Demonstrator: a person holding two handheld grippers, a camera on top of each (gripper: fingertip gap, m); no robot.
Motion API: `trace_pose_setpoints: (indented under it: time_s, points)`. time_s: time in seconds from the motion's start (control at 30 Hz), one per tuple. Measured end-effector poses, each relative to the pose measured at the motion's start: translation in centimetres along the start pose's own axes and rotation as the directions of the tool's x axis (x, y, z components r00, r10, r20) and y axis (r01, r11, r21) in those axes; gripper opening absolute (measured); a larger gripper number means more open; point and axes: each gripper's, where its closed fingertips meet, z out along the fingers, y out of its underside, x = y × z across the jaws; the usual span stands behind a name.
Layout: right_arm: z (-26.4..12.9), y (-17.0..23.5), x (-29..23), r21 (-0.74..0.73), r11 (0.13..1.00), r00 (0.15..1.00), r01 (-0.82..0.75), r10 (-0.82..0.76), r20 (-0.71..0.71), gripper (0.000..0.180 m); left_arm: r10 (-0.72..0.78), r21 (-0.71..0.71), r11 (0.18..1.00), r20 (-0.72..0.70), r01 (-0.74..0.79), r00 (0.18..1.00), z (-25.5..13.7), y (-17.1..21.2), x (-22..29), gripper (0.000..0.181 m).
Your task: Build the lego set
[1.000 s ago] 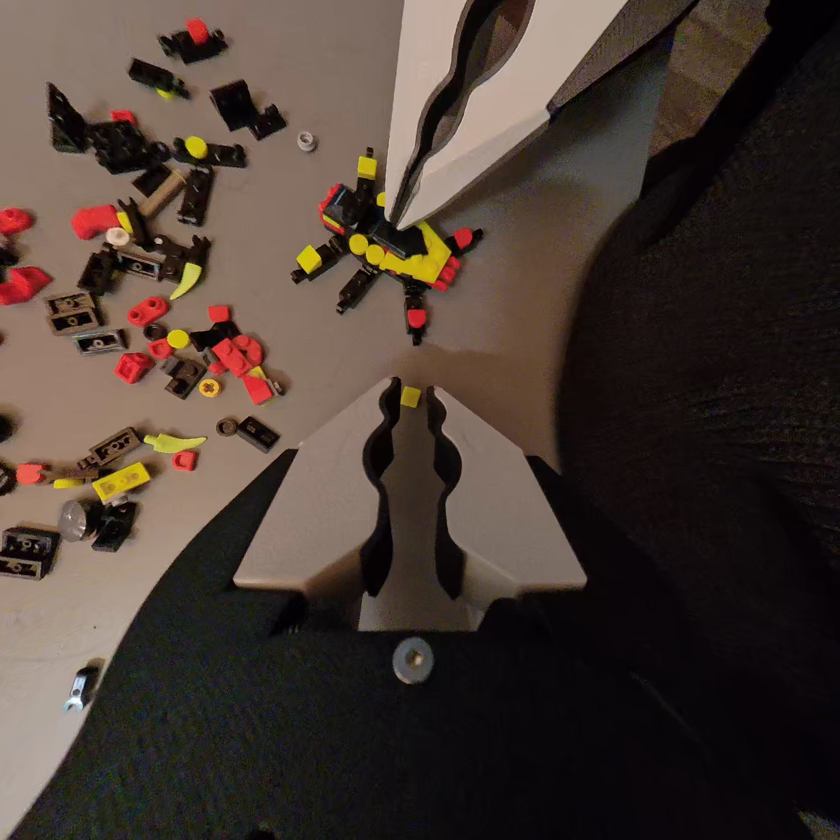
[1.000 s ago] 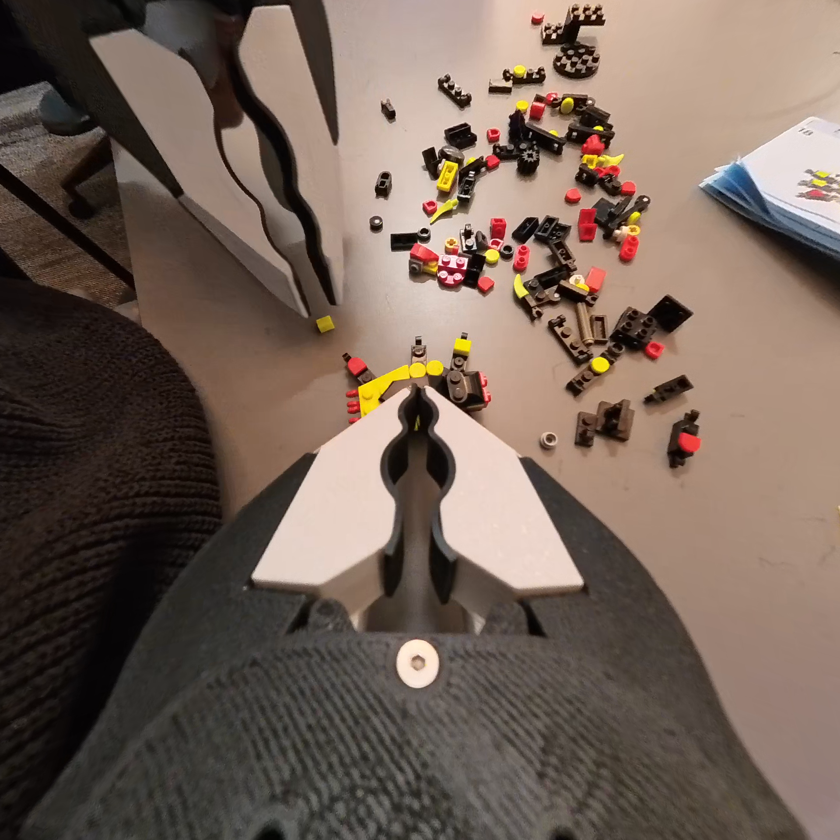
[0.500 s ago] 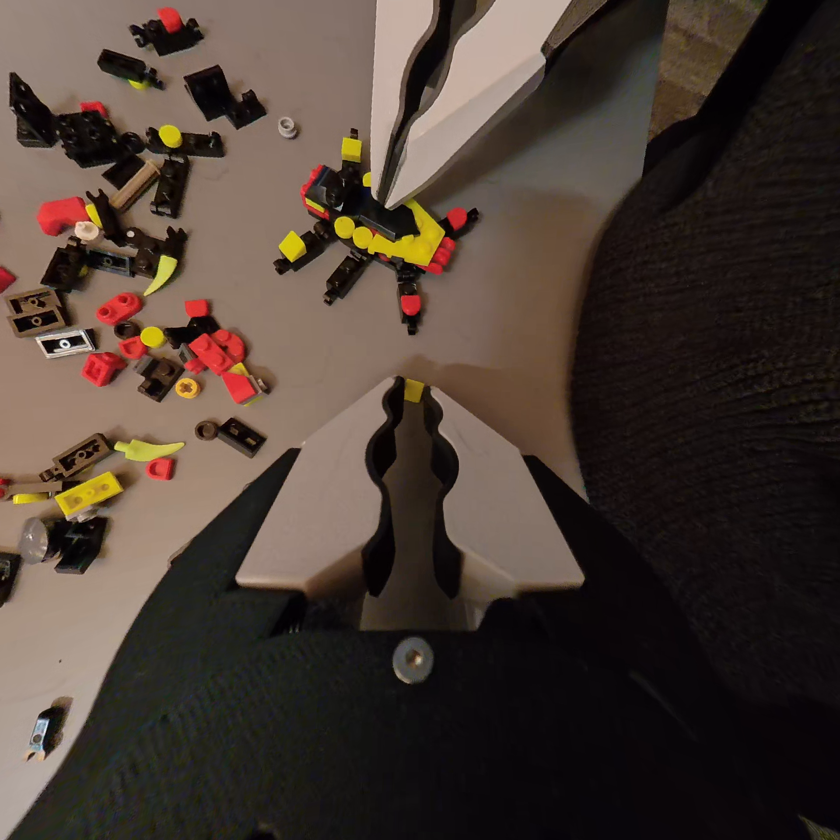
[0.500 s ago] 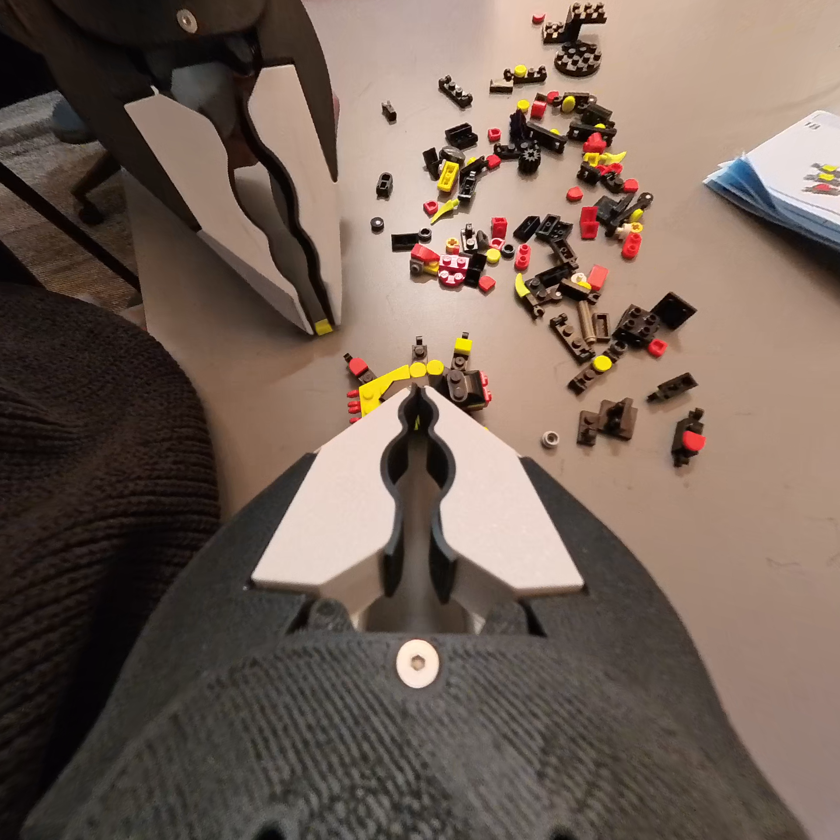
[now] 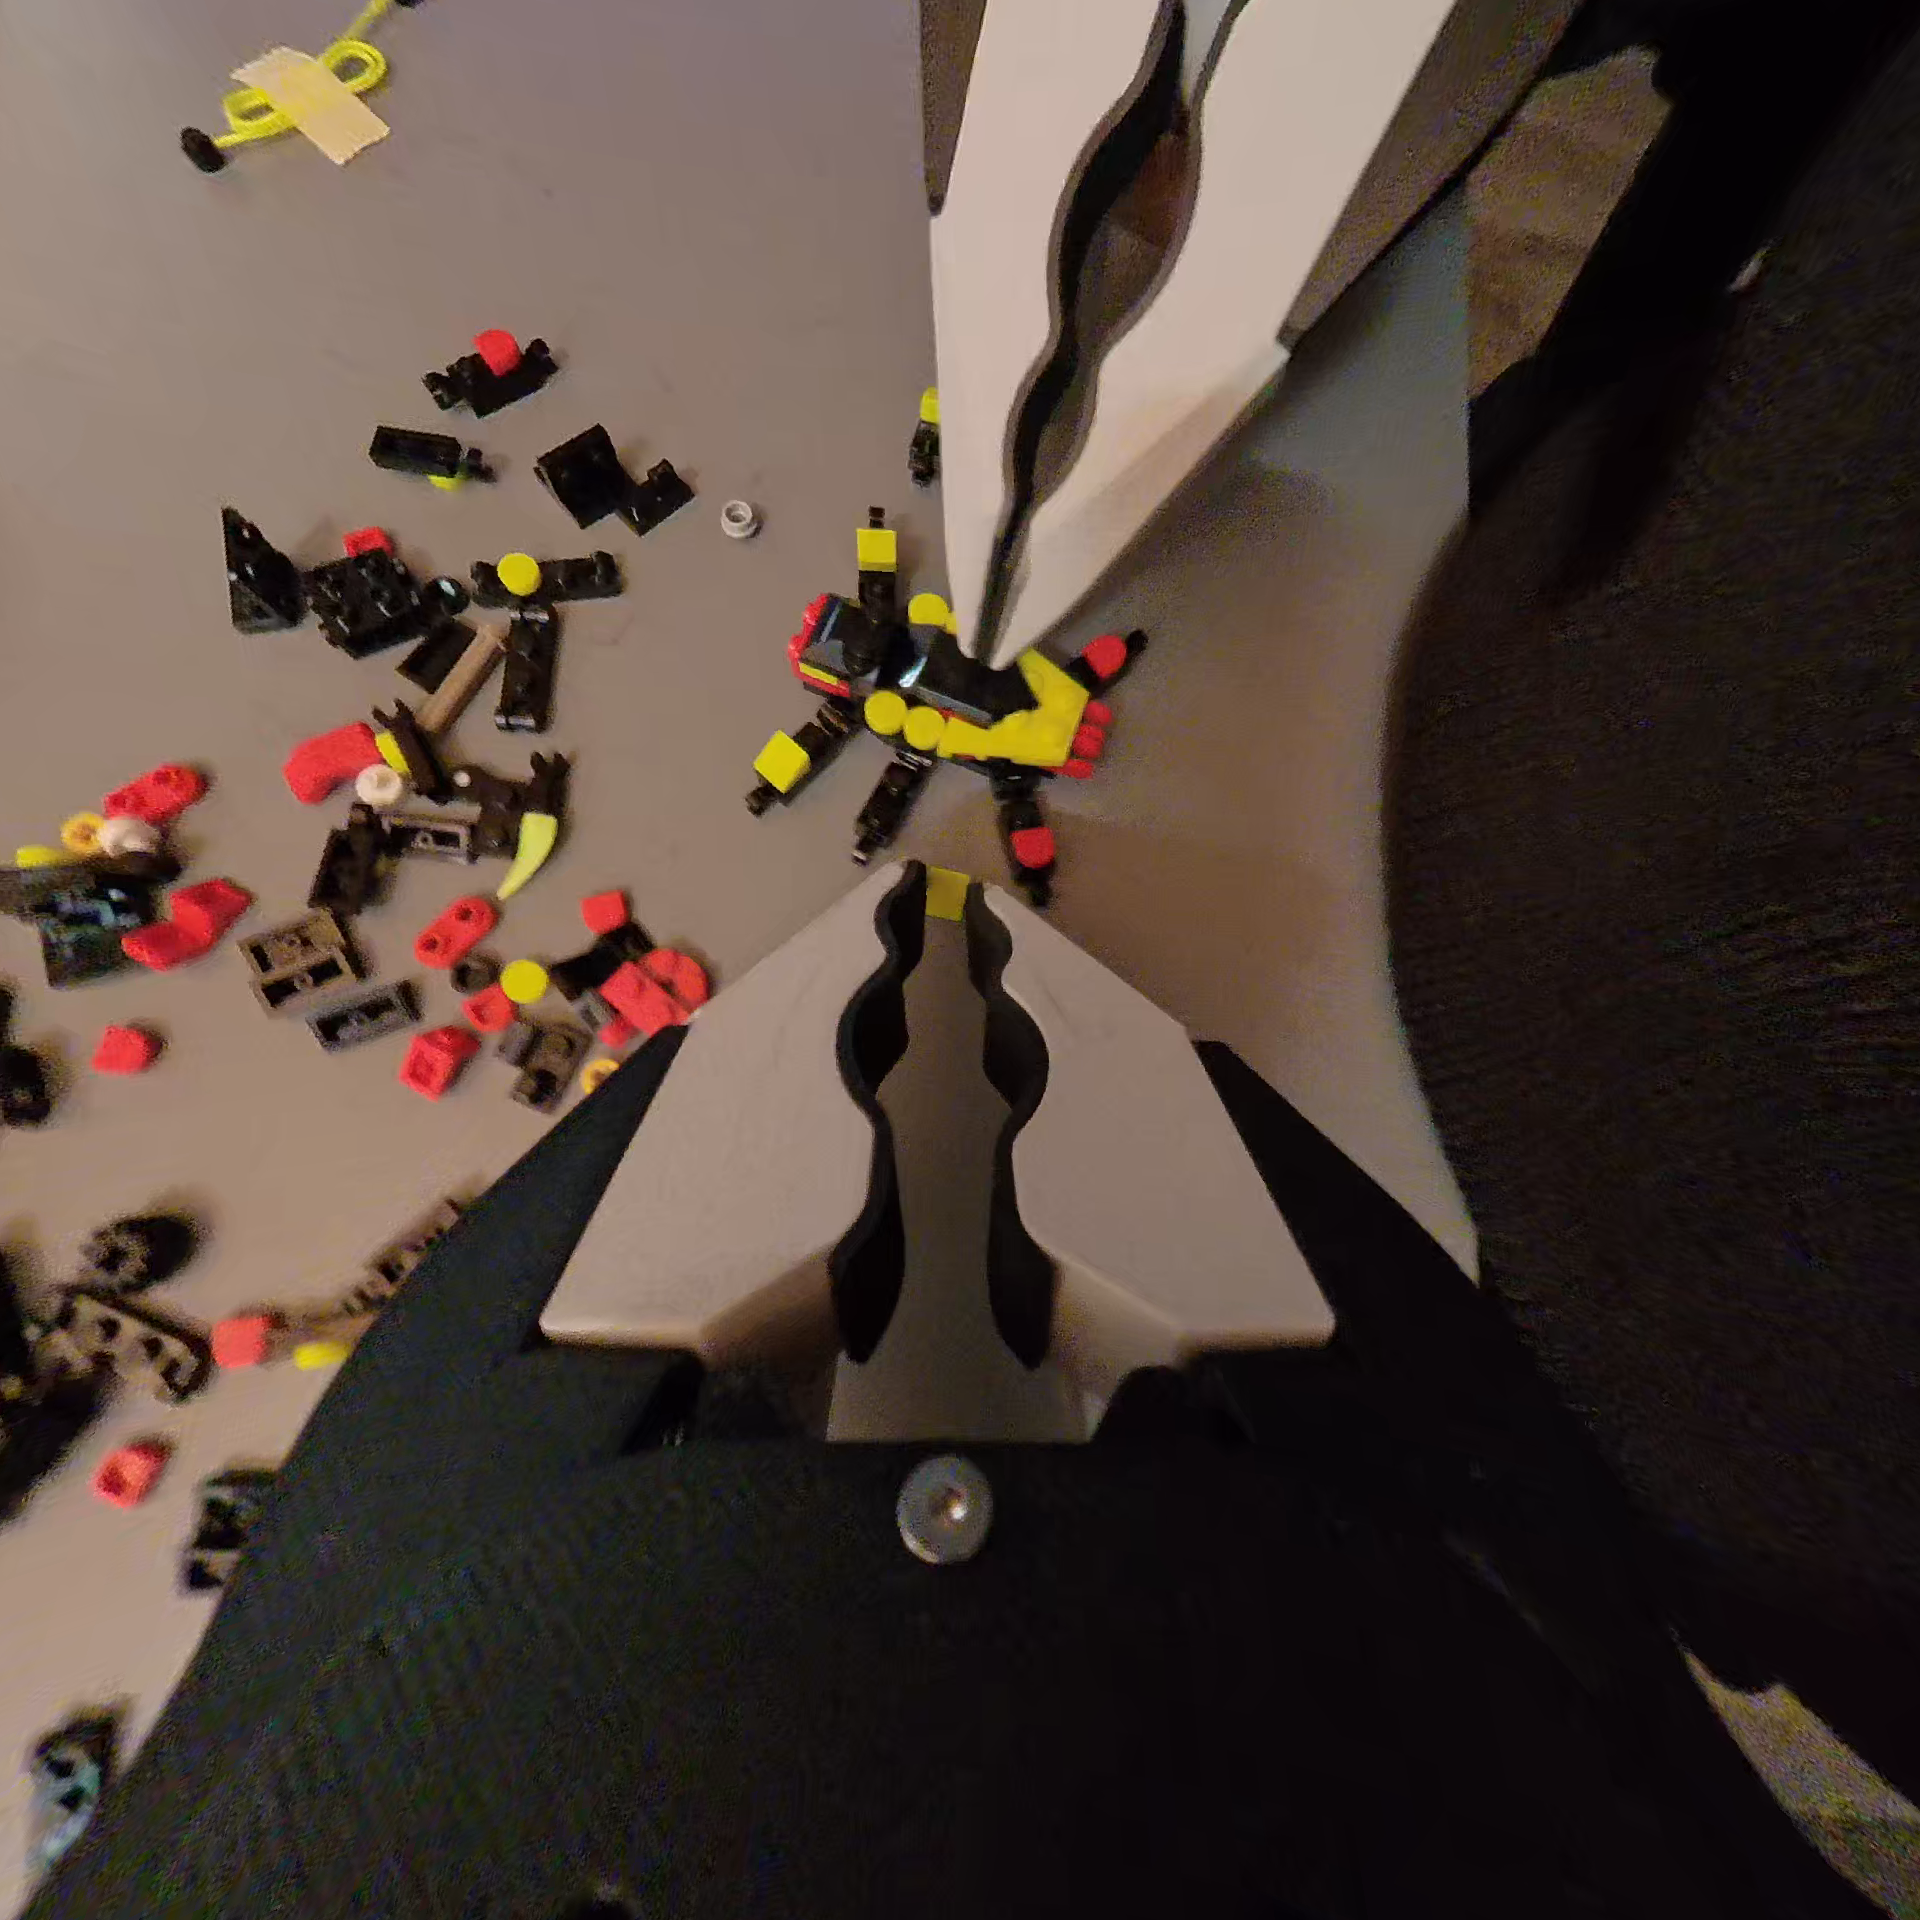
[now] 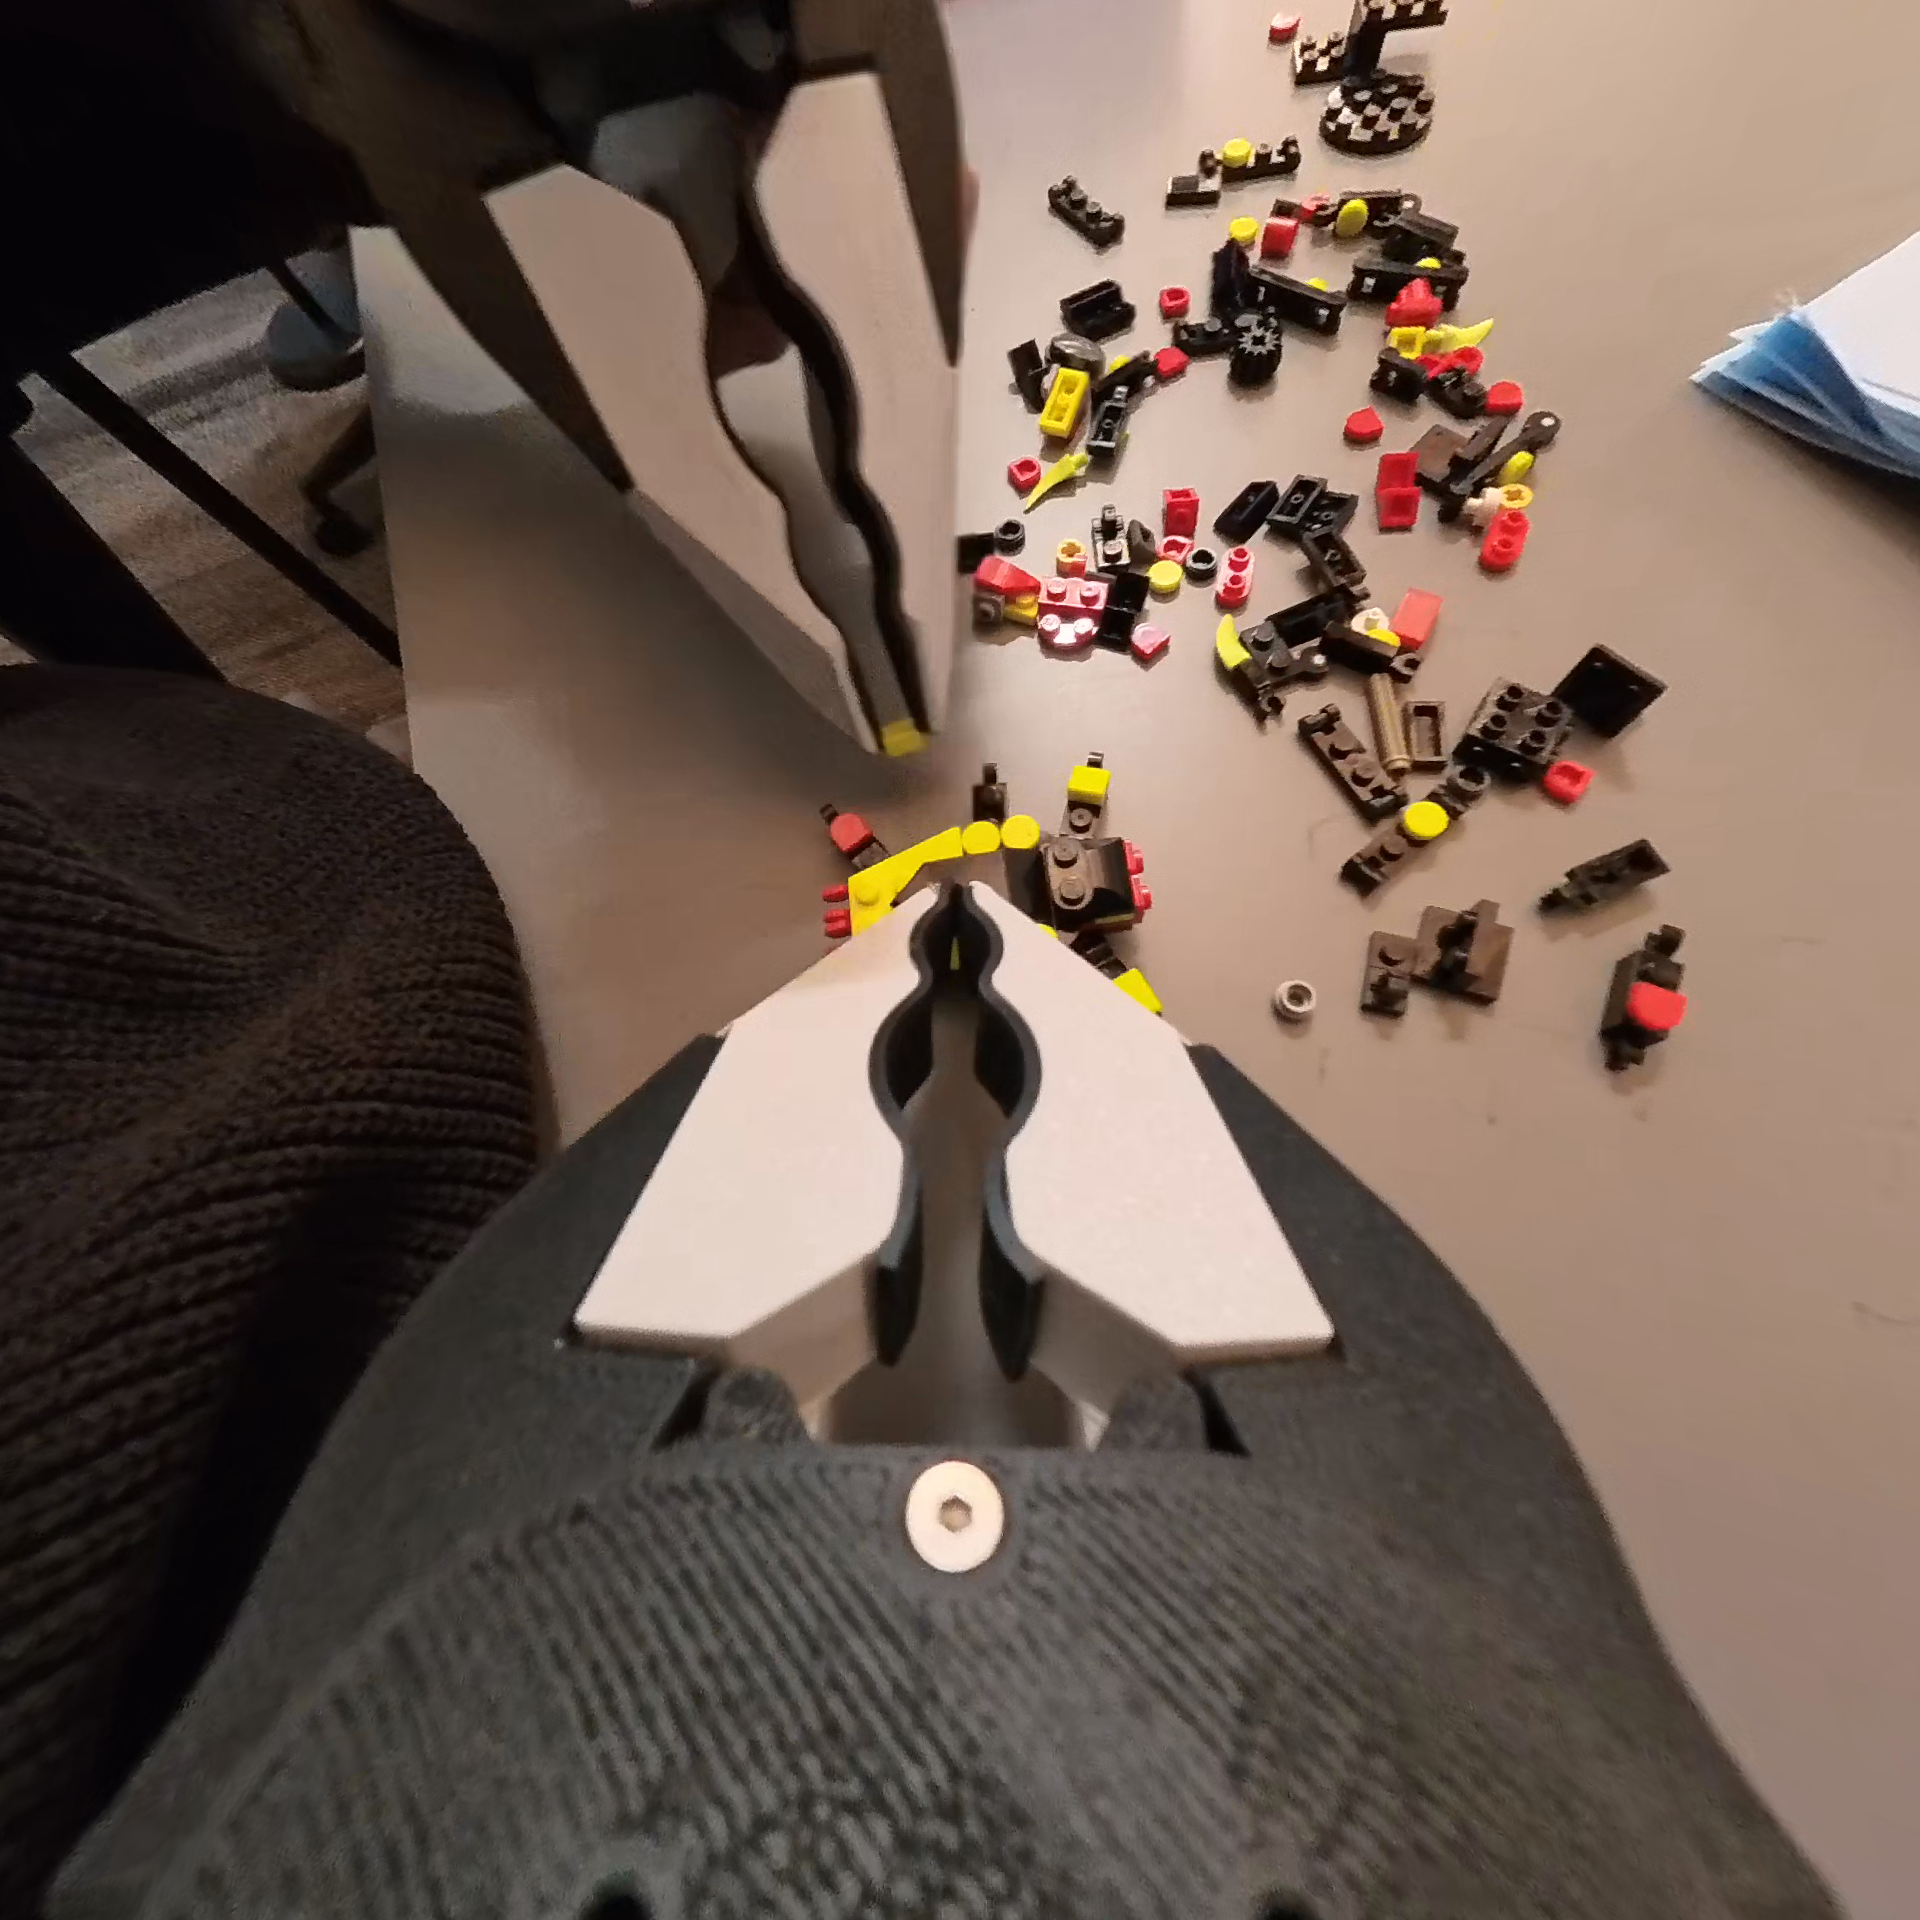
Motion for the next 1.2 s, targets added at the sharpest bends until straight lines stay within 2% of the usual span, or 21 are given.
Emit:
trace_pose_setpoints:
  time_s: [0.03, 0.47, 1.2]
  points:
    - [0.0, 0.0, 0.0, -0.001, 1.0, 1.0, 0.004, -0.004, -0.003, 0.0, 0.017, -0.014, 1.0, -0.006, -0.017, 1.0, 0.3, -0.1, -0.4, 0.005]
    - [0.0, 0.0, 0.0, -0.006, 1.0, 1.0, 0.026, -0.027, -0.013, 0.0, 0.077, -0.087, 0.992, -0.13, -0.089, 0.988, 1.8, -0.9, -0.9, 0.005]
    - [0.1, 0.0, 0.0, -0.005, 1.0, 0.999, 0.026, -0.026, -0.019, 0.0, 0.014, -0.124, 0.992, -0.136, -0.032, 0.991, 1.2, -0.7, -0.9, 0.004]
